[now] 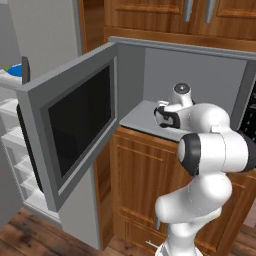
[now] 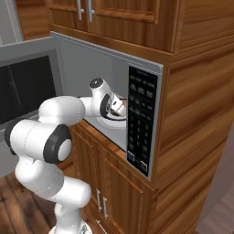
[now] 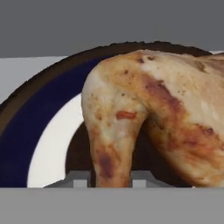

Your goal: Transport the chicken drumstick from the fridge to the microwave and turn on the microwave.

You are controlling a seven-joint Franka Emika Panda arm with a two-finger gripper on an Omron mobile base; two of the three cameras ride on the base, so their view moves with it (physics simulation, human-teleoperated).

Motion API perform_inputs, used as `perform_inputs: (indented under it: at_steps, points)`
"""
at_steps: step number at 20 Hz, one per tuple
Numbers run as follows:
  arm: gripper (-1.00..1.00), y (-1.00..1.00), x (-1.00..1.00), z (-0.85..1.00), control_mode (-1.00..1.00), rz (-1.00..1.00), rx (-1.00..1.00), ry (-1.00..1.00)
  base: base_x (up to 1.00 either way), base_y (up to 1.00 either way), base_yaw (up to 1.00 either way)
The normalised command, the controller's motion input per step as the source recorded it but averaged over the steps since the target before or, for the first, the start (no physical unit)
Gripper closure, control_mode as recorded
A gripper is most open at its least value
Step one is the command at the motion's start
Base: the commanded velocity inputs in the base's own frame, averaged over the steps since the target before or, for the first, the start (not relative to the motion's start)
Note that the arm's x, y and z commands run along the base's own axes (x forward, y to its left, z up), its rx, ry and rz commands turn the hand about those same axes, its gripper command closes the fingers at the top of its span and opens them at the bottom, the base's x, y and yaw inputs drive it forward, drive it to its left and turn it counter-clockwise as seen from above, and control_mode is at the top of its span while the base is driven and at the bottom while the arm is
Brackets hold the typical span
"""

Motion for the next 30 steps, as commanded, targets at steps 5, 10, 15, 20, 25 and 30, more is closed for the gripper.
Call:
perform_inputs:
  at_steps: [5,10,15,20,25,30]
  points:
    - [-1.00,0.00,0.07,0.06,-1.00,-0.03,0.02,-0.04,0.00,0.00,0.00]
    - [-1.00,0.01,-0.26,0.26,-1.00,-0.01,-0.03,-0.30,0.00,0.00,0.00]
    - [-1.00,0.02,-0.31,0.20,-1.00,0.00,-0.08,-0.37,0.00,0.00,0.00]
    - [-1.00,0.18,-0.67,0.34,-1.00,0.00,-0.14,-0.35,0.00,0.00,0.00]
    - [-1.00,0.43,-0.77,0.56,-1.00,0.00,-0.25,-0.22,0.00,0.00,0.00]
    - [-1.00,0.59,-0.65,0.75,-1.00,0.00,-0.29,-0.08,0.00,0.00,0.00]
